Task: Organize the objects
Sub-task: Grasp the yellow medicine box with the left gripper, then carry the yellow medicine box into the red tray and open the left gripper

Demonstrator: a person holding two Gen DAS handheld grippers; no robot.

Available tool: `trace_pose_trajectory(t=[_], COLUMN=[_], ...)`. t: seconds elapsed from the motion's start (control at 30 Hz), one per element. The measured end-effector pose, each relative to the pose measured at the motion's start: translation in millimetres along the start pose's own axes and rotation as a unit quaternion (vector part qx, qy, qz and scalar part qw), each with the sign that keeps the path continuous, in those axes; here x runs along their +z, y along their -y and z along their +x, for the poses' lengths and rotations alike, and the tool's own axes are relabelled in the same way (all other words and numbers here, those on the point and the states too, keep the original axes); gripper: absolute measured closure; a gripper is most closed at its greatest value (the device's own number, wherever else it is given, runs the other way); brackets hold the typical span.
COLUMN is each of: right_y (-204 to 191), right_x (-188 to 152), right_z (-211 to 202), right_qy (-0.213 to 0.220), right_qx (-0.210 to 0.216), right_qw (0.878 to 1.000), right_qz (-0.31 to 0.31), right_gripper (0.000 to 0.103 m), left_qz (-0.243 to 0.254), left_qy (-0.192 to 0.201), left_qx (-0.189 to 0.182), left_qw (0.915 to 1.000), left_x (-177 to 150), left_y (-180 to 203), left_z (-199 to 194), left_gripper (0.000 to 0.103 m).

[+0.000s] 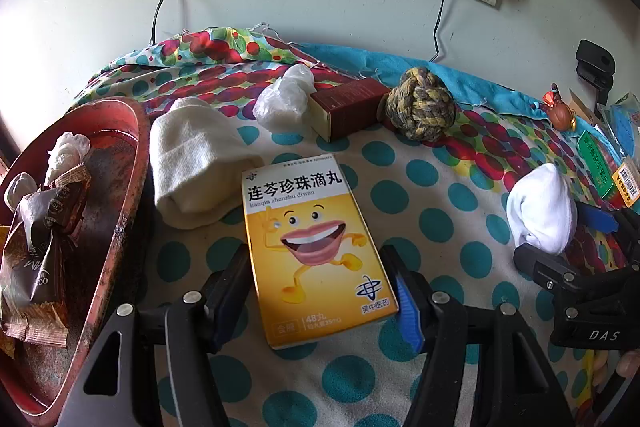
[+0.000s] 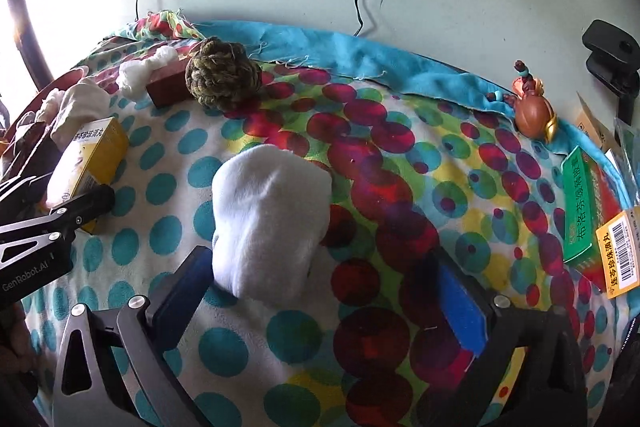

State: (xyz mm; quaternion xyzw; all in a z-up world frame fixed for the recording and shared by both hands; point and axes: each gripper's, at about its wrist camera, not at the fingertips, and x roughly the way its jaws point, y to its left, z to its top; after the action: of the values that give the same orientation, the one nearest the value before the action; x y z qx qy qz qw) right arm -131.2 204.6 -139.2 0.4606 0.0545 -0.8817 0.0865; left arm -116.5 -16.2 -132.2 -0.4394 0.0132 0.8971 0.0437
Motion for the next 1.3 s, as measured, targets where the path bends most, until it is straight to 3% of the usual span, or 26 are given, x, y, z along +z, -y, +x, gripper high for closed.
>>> trace_pose_trajectory(t=[0.3, 0.33, 0.4, 0.43, 0.47, 0.63, 0.77, 0.83, 1.07, 1.3], right_y=[-3, -4, -10, -14, -19, -31, -29, -22, -18, -25], right_x=[0, 0, -1, -2, -3, -8, -12, -8, -6, -8], right_z=[0, -2, -10, -13, -14, -26, -35, -35, -35, -40], right_qy=[0.002, 0.007, 0.027, 0.034, 0.038, 0.068, 0.089, 0.096, 0.098, 0.113], right_qx=[-0.01, -0.007, 0.007, 0.005, -0.001, -0.006, -0.01, -0.006, 0.004, 0.001], right_qw=[1.0, 1.0, 1.0, 0.999, 0.999, 0.995, 0.994, 0.994, 0.995, 0.992], right_qz=[0.007, 0.003, -0.013, -0.024, -0.034, -0.068, -0.061, -0.046, -0.036, -0.051], right_gripper=[0.0, 0.007, 0.041, 0.069, 0.073, 0.073, 0.073, 0.073, 0.073, 0.073], left_qz=[0.0, -0.001, -0.001, -0.002, -0.004, -0.02, -0.046, -0.05, -0.025, -0.014], left_qy=[0.0, 0.0, 0.0, 0.0, 0.001, 0.007, 0.015, 0.016, 0.043, 0.026], left_qx=[0.0, -0.001, -0.001, -0.001, -0.003, -0.023, -0.049, -0.045, -0.039, -0.046], left_qw=[1.0, 1.0, 1.0, 1.0, 1.0, 0.9995, 0.9976, 0.9976, 0.998, 0.9985], left_x=[0, 0, 0, 0, 0, -1, -1, -1, -2, -9], left_y=[-1, 0, 0, 0, 0, -6, -17, -19, -9, 1], left_z=[0, 0, 0, 0, 0, -2, -5, -5, -17, -22], left_gripper=[0.038, 0.038, 0.038, 0.038, 0.038, 0.039, 0.042, 0.046, 0.05, 0.05])
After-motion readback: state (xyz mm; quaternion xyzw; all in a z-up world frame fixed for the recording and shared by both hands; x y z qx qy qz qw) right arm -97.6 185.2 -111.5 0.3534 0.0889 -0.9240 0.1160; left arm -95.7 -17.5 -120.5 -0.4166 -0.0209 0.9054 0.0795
